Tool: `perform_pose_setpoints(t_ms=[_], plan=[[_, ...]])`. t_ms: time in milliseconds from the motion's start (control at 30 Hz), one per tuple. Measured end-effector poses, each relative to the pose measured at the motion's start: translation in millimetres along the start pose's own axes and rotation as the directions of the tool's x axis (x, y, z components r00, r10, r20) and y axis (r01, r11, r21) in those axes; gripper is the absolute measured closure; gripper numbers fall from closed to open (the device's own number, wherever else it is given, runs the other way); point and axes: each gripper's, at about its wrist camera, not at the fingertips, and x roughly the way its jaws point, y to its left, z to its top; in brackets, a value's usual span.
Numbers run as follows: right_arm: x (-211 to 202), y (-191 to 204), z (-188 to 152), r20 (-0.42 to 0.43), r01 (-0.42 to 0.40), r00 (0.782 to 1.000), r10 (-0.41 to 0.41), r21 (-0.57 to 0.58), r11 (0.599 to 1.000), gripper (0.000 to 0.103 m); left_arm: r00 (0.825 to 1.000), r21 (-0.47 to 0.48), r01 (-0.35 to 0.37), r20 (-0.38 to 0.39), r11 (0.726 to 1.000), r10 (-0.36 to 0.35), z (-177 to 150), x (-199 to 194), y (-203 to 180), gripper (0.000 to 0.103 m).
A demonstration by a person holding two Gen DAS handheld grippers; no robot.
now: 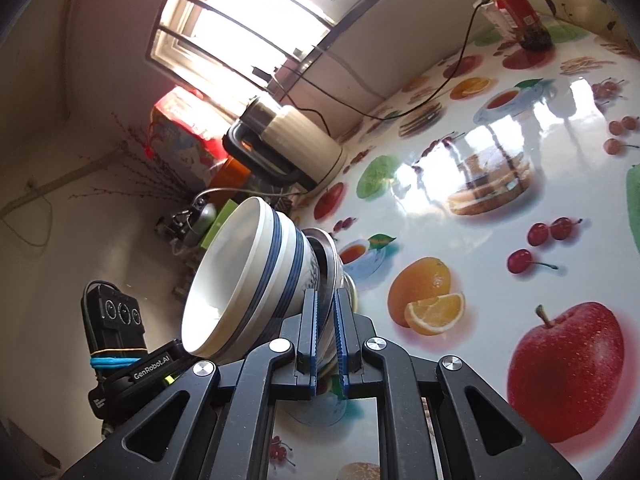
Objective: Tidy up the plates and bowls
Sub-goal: 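Lower the steel bowl stack onto the cream plate stack with both tools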
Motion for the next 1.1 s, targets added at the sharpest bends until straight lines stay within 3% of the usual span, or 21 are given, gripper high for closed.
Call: perform_pose_setpoints(t_ms=[567,1100], plan=[[56.3,10.5,5.8,-0.095,-0.036,0.995,0.034,-0.021,0.999,0.093,0.998,-0.091,-0.061,0.007,0.994,0.062,-0.2,-0.8,45.3,0.093],[86.2,11.8,8.0,-0.159,-0.029,0.987,0.022,-0.038,0.999,0.093,0.995,-0.119,-0.096,-0.012,0.988,0.095,-0.4,5.5,64.6,0.093]])
